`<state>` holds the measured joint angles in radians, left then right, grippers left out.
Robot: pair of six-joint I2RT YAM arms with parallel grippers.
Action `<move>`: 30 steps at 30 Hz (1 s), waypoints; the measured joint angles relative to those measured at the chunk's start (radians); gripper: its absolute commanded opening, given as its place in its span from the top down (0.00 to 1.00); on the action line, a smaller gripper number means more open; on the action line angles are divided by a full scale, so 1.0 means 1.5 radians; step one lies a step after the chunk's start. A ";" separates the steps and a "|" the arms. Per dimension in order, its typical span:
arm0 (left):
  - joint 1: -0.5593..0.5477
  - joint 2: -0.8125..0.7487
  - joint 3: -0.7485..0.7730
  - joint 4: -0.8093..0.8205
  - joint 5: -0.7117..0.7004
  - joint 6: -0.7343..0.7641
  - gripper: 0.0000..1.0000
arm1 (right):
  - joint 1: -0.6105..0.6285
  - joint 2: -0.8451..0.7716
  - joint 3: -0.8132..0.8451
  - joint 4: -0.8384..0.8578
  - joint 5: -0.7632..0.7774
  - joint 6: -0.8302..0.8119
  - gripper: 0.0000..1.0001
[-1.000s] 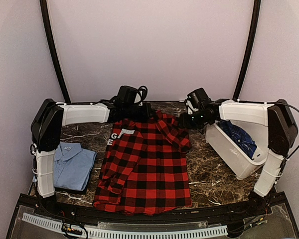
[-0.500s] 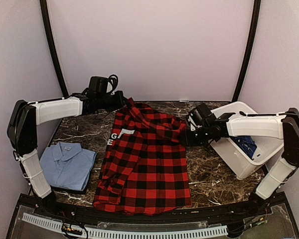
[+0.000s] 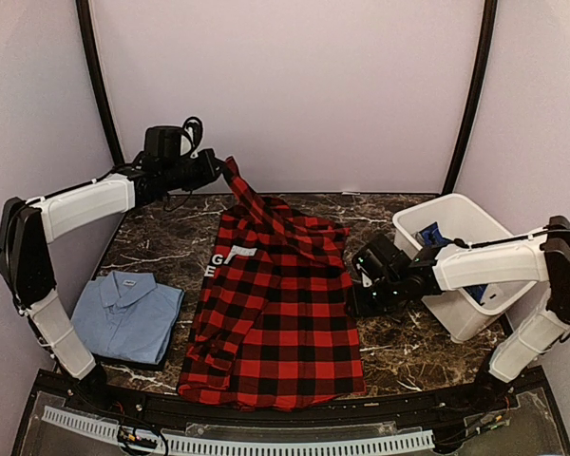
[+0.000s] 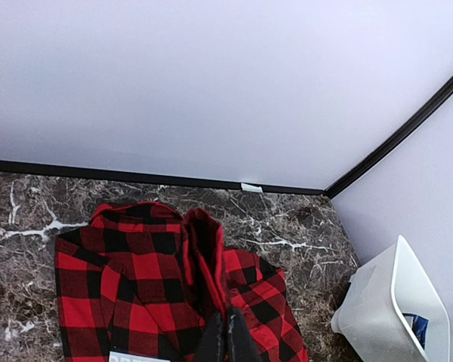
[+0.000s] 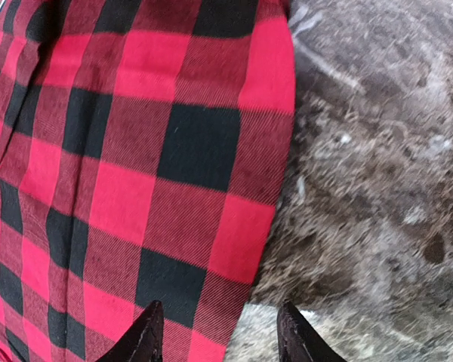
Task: Fold and stack the long sleeve shirts
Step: Pick up the 1/3-folded shirt from the center of the board.
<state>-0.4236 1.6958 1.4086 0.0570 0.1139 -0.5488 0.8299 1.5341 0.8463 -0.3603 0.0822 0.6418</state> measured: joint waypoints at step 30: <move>0.053 -0.013 0.031 0.048 -0.009 0.009 1.00 | 0.136 -0.002 -0.074 0.012 0.006 0.137 1.00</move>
<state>-0.3443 1.6756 1.4548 0.1291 0.1005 -0.5346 1.0344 1.5318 0.7353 -0.3424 0.0917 0.8471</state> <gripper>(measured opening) 0.008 0.006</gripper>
